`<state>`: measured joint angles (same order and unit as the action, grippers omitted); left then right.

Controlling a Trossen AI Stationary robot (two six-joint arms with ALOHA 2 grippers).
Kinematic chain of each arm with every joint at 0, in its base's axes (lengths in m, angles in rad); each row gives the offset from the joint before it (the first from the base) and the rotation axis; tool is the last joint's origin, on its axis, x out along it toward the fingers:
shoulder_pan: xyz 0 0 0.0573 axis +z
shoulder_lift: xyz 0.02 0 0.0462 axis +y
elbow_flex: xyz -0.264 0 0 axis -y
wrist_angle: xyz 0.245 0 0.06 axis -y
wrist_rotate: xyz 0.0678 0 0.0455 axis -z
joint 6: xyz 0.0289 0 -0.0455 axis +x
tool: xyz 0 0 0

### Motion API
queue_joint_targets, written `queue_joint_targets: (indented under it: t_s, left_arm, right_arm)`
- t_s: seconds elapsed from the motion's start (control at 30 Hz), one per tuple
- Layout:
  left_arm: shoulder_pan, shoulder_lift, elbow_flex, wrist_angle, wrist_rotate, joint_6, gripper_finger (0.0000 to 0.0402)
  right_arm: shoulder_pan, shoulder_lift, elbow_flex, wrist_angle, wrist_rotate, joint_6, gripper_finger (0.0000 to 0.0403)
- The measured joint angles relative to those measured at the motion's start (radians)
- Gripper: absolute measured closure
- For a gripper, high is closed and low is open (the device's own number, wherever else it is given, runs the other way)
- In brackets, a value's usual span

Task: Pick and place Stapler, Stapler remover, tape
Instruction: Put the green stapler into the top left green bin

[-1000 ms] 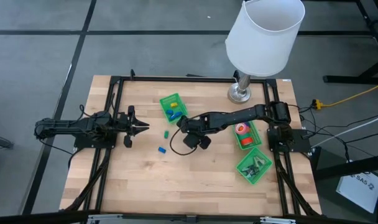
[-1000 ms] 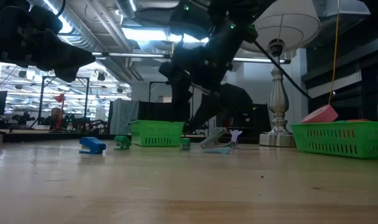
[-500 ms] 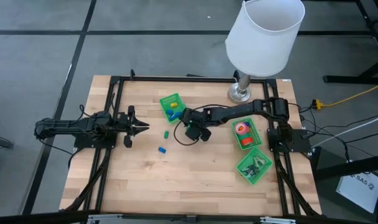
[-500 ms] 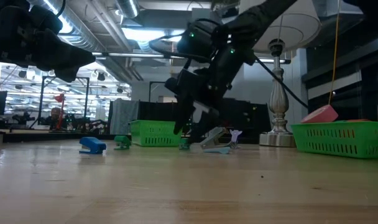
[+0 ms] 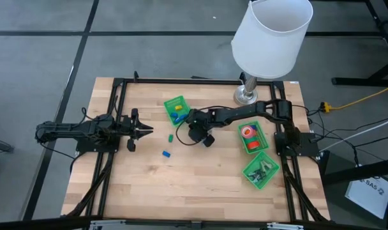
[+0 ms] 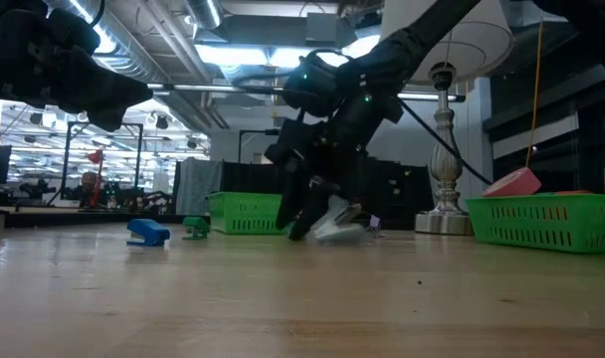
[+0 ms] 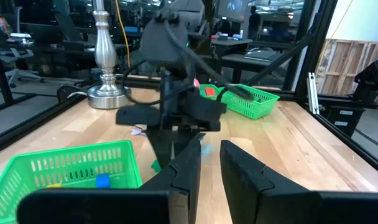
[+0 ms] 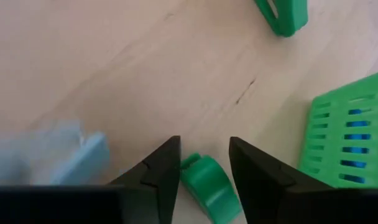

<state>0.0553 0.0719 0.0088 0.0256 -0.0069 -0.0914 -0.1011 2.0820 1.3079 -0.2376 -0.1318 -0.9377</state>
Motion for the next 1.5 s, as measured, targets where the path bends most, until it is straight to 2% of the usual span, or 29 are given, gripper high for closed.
queue_joint_targets:
  t_s: [0.17, 0.33, 0.53, 0.63, 0.77, 0.87, 1.17, 1.33, 1.5]
  left_arm:
    - [0.000, 0.000, 0.000, 0.000, 0.000, 0.000, 0.0343]
    - [0.000, 0.000, 0.000, 0.000, 0.000, 0.000, 0.0343]
    - [0.000, 0.000, 0.000, 0.000, 0.000, 0.000, 0.0343]
    - [0.000, 0.000, 0.000, 0.000, 0.000, 0.000, 0.0343]
    - [0.000, 0.000, 0.000, 0.000, 0.000, 0.000, 0.0343]
    - [0.000, 0.000, 0.000, 0.000, 0.000, 0.000, 0.0343]
    - [0.000, 0.000, 0.000, 0.000, -0.001, 0.000, 0.0343]
    - [0.000, 0.000, 0.000, 0.000, -0.001, 0.000, 0.0343]
    - [0.000, 0.000, 0.000, 0.000, 0.000, 0.000, 0.0343]
  right_arm:
    - [-0.001, 0.006, 0.000, 0.006, 0.000, 0.063, 0.0280]
    - [0.000, 0.005, -0.001, 0.003, -0.003, 0.147, 0.0323]
    - [0.001, 0.005, -0.002, 0.000, -0.003, 0.150, 0.0385]
    - [0.000, 0.005, 0.019, -0.005, 0.002, 0.197, 0.0397]
    - [0.002, -0.010, 0.075, -0.020, 0.029, 0.358, 0.0370]
    - [0.007, -0.035, 0.103, -0.079, 0.040, 0.443, 0.0335]
    - [0.015, -0.050, 0.117, -0.242, 0.169, 0.810, 0.0234]
    - [0.015, -0.048, 0.117, -0.247, 0.192, 0.987, 0.0208]
    - [0.021, -0.048, 0.109, -0.252, 0.192, 1.057, 0.0204]
